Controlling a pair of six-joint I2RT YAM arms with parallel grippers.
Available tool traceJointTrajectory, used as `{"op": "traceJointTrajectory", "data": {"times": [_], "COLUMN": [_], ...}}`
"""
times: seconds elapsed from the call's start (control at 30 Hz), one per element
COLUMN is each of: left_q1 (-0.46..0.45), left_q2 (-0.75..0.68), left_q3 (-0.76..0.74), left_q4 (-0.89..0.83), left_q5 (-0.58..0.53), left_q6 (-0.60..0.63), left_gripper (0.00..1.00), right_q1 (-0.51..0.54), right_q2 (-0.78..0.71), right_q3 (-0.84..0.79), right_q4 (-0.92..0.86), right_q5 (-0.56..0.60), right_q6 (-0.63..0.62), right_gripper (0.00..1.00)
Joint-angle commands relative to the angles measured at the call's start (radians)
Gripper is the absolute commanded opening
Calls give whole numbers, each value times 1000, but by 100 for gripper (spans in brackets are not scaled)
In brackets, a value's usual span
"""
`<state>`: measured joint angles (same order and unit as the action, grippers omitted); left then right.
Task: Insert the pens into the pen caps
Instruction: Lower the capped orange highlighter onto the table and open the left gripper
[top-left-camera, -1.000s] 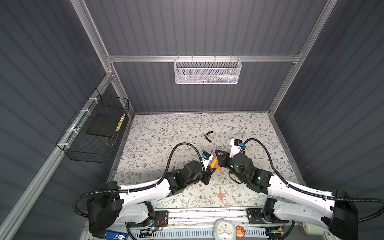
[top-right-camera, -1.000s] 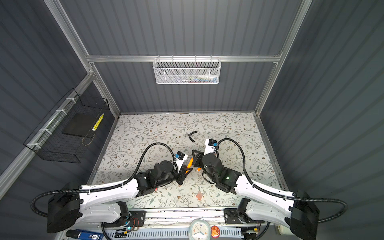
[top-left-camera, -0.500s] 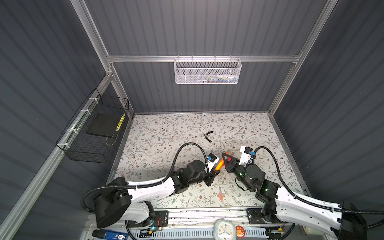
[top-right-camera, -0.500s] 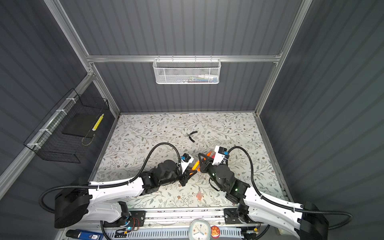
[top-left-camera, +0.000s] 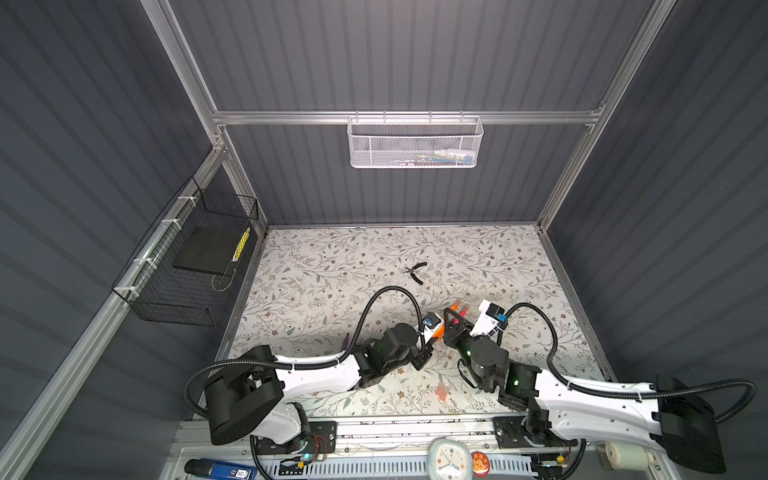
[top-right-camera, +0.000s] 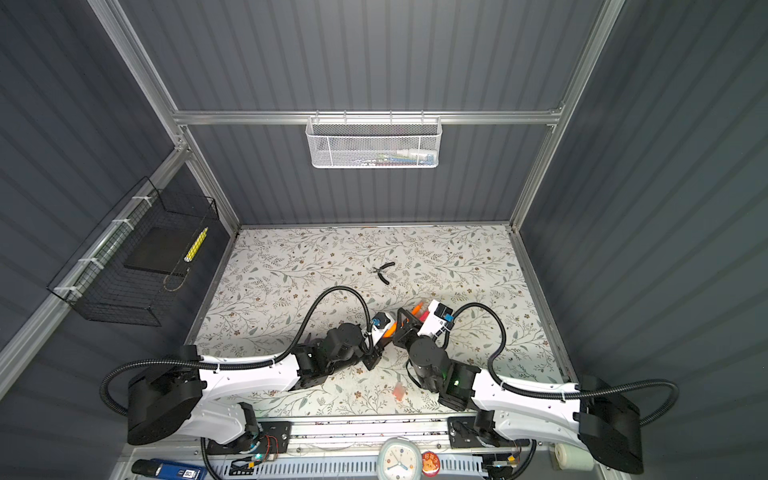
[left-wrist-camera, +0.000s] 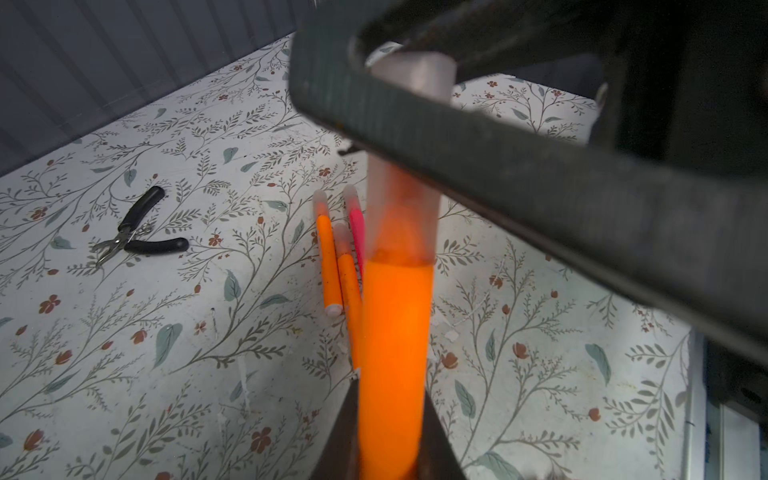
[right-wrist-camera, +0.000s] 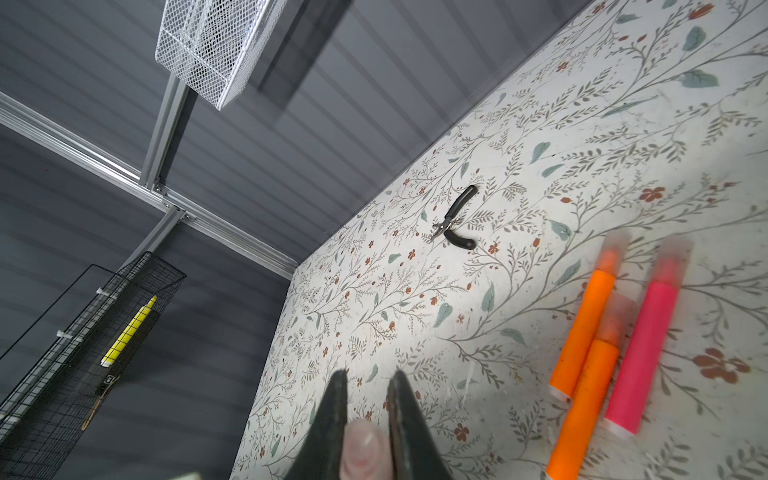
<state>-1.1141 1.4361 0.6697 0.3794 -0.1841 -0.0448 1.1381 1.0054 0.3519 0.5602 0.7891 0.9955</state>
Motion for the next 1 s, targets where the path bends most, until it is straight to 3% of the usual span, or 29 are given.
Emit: {"op": "traceJointTrajectory", "data": {"times": [0.0, 0.13, 0.47, 0.6, 0.73, 0.9, 0.97], "left_q1": [92, 129, 130, 129, 128, 128, 129], "left_q2": [-62, -136, -237, -266, -315, -409, -452], "left_q3": [134, 130, 11, -35, -97, -132, -127], "left_q4": [228, 146, 69, 35, 12, -93, -198], "left_q5": [-186, -70, 18, 32, -57, -145, -235], "left_q6": [-155, -189, -203, -208, -258, -316, -367], "left_gripper": [0, 0, 1, 30, 74, 89, 98], "right_q1": [111, 113, 112, 88, 23, -124, -183], "right_q2": [34, 36, 9, -17, -65, -151, -183], "right_q3": [-59, -78, -100, -113, -128, -163, -193], "right_q4": [55, 119, 85, 49, -39, -185, -204], "right_q5": [-256, -269, -159, -126, -155, -268, -321], "right_q6": [-34, -85, -8, 23, 72, 140, 153], "right_gripper": [0, 0, 0, 0, 0, 0, 0]}}
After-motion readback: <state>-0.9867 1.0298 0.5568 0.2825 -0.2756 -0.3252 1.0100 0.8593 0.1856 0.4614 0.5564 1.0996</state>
